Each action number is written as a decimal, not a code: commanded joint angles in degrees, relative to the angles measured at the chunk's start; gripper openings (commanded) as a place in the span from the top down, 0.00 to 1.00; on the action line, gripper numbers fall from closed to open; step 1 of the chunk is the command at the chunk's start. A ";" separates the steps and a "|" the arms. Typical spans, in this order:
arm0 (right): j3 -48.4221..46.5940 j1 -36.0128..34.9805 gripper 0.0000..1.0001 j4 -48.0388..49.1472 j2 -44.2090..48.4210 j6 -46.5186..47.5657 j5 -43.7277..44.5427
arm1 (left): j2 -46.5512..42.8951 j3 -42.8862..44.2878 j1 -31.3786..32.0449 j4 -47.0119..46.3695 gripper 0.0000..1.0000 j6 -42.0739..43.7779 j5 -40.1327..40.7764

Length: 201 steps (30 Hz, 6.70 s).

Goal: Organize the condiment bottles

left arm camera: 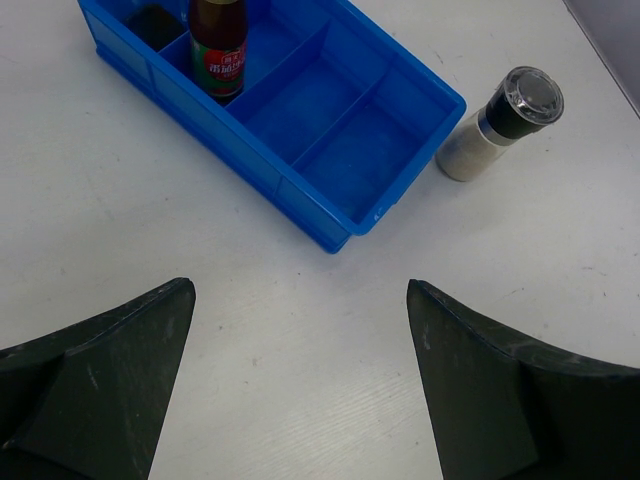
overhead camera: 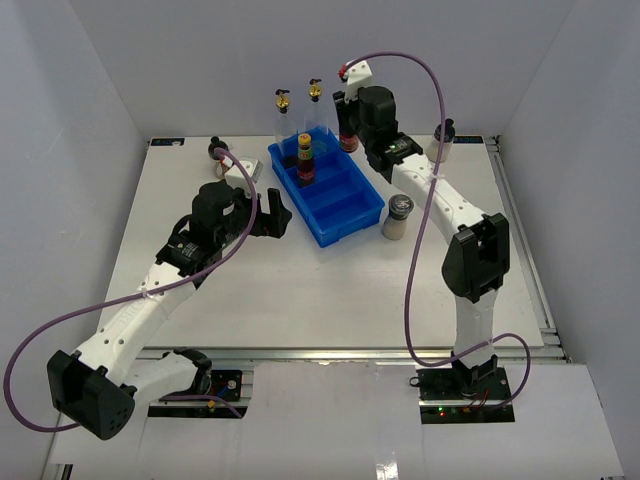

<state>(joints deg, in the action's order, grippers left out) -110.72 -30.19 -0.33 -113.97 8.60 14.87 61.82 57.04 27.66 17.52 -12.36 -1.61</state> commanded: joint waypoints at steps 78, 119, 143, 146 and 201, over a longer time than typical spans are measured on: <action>3.47 1.96 0.16 13.17 -1.66 -7.32 4.98 | -0.63 -0.35 0.20 -0.29 0.02 1.08 3.13; -3.46 29.49 0.10 9.04 -20.70 -12.44 -5.73 | 0.05 0.27 0.20 0.23 0.02 0.94 -0.23; -14.08 29.45 0.25 10.86 -31.49 -9.13 -6.77 | 1.24 0.62 0.20 0.63 0.02 1.42 -0.28; -12.83 29.49 0.39 10.99 -30.92 -9.08 -6.04 | 1.48 0.62 0.20 0.67 0.02 1.48 -0.05; 34.00 3.32 0.92 39.80 4.50 -10.61 -19.27 | 3.57 -0.52 0.26 -0.01 0.02 2.57 4.25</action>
<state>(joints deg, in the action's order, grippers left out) -73.08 -25.63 30.26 -109.43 -3.35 -5.32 66.87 56.62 27.66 17.96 -10.28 2.59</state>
